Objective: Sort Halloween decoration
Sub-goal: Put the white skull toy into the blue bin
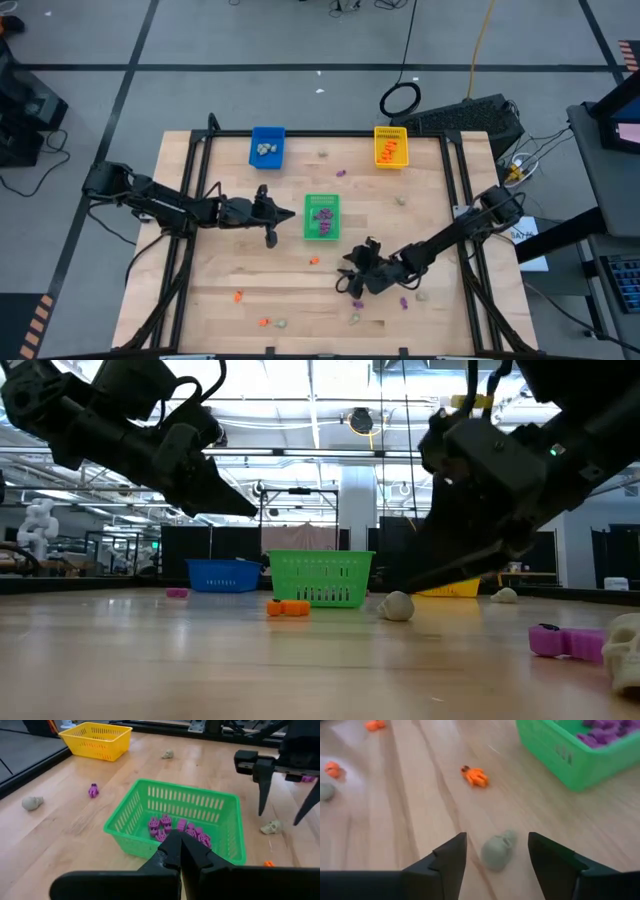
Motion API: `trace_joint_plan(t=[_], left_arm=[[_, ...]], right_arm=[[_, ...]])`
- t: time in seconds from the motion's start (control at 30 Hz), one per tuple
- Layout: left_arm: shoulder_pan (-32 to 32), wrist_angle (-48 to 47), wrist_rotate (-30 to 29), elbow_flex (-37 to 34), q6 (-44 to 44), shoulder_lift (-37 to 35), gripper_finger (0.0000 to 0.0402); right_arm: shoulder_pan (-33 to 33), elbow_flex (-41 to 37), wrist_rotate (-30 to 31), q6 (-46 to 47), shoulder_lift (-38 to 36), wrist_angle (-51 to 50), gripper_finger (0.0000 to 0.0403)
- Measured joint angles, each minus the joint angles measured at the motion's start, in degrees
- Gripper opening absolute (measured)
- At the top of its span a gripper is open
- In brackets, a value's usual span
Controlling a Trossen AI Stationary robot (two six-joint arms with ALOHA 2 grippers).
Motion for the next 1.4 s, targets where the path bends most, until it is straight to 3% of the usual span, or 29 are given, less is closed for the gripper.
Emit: trace_joint_plan(t=[0.27,0.67,0.9,1.1,1.4], left_arm=[[0.0,0.1,-0.2,0.0,0.0,0.0,0.0],[0.0,0.2,-0.4,0.0,-0.1,0.0,0.0],[0.0,0.1,-0.4,0.0,-1.5,0.0,0.0],[0.0,0.1,-0.5,0.0,-1.5,0.0,0.0],[0.0,0.1,-0.6,0.0,-1.0,0.0,0.0]], right_arm=[[0.0,0.0,0.0,3.1,0.2,0.0,0.0192],[-0.3,0.2,2.2,7.6,6.9,4.2,0.019],[-0.4,0.2,2.0,9.8,7.2,-1.1,0.0127],[-1.3,0.1,-1.9,8.4,6.4,-3.2,0.0072],[-3.9,0.1,-9.7,1.0,1.1,-8.5,0.0069]])
